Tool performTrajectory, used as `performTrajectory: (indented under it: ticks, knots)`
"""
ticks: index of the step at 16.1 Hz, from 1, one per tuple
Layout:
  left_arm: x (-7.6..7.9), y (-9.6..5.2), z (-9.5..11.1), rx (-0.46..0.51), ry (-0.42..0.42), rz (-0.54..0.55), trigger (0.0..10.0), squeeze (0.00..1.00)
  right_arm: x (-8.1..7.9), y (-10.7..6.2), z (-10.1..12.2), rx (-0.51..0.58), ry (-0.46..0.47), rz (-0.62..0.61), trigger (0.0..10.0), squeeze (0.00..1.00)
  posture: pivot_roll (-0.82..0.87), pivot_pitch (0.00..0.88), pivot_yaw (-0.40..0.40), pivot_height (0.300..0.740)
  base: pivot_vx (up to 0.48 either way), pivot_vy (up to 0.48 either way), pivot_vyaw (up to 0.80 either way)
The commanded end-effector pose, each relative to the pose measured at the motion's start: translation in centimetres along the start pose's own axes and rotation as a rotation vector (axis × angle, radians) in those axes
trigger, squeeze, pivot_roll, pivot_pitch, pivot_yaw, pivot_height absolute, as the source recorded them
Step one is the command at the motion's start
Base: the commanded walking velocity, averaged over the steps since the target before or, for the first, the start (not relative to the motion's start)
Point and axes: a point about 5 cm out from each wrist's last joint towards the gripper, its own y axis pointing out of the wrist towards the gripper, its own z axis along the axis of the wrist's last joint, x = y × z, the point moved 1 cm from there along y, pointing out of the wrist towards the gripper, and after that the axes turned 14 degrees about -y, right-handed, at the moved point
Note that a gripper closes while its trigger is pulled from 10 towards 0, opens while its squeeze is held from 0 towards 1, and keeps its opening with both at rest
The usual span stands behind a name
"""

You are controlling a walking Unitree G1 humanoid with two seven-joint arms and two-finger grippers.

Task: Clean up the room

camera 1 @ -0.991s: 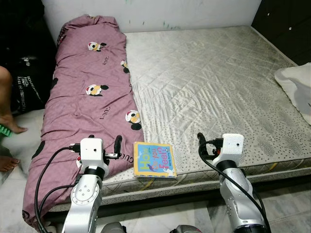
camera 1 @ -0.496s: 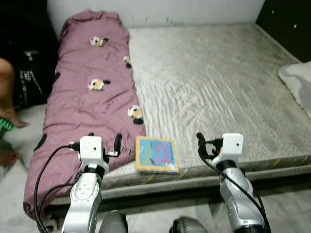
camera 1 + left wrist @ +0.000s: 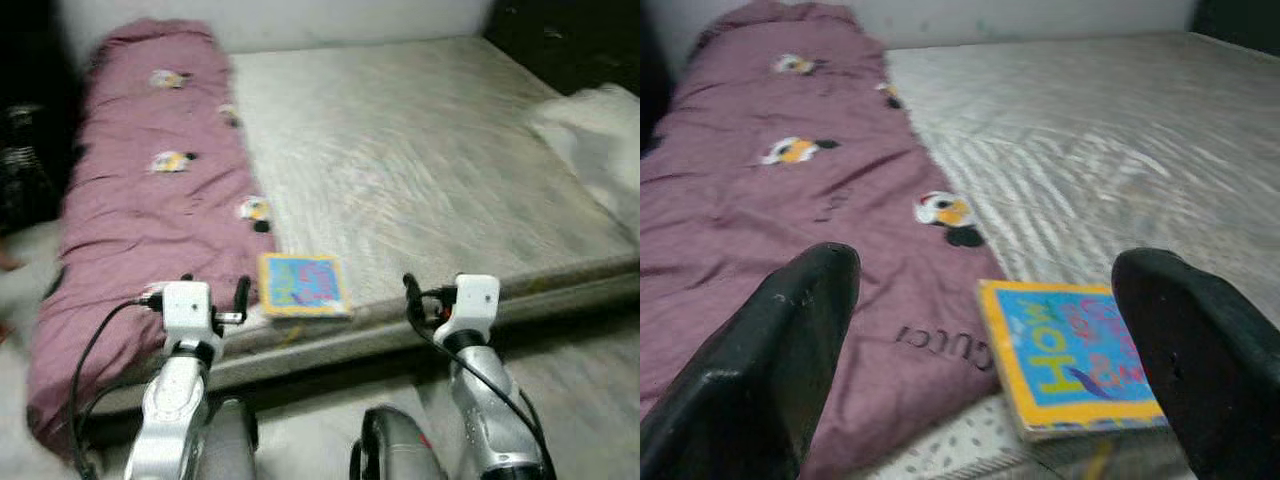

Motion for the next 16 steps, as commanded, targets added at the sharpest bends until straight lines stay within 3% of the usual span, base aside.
performTrajectory:
  ticks: [1, 8, 16]
  knots:
    - [-0.49, -0.42, -0.44, -0.017, 0.002, 0.031, 10.0, 0.00, -0.22, 0.69, 1.13, 0.038, -0.002, 0.016, 10.0, 0.00, -0.02, 0.076, -0.003, 0.655, 0.000, 0.000, 0.00]
    - [-0.22, -0.26, -0.15, -0.005, -0.019, -0.013, 10.0, 0.00, -0.15, 0.88, 1.34, 0.043, -0.012, 0.024, 10.0, 0.00, -0.02, 0.076, -0.012, 0.655, 0.000, 0.000, 0.00]
    - [-0.05, -0.21, -0.09, -0.005, -0.027, -0.034, 10.0, 0.00, -0.33, 0.89, 1.30, 0.041, -0.023, 0.033, 10.0, 0.00, -0.02, 0.077, -0.009, 0.655, 0.308, 0.000, 0.00]
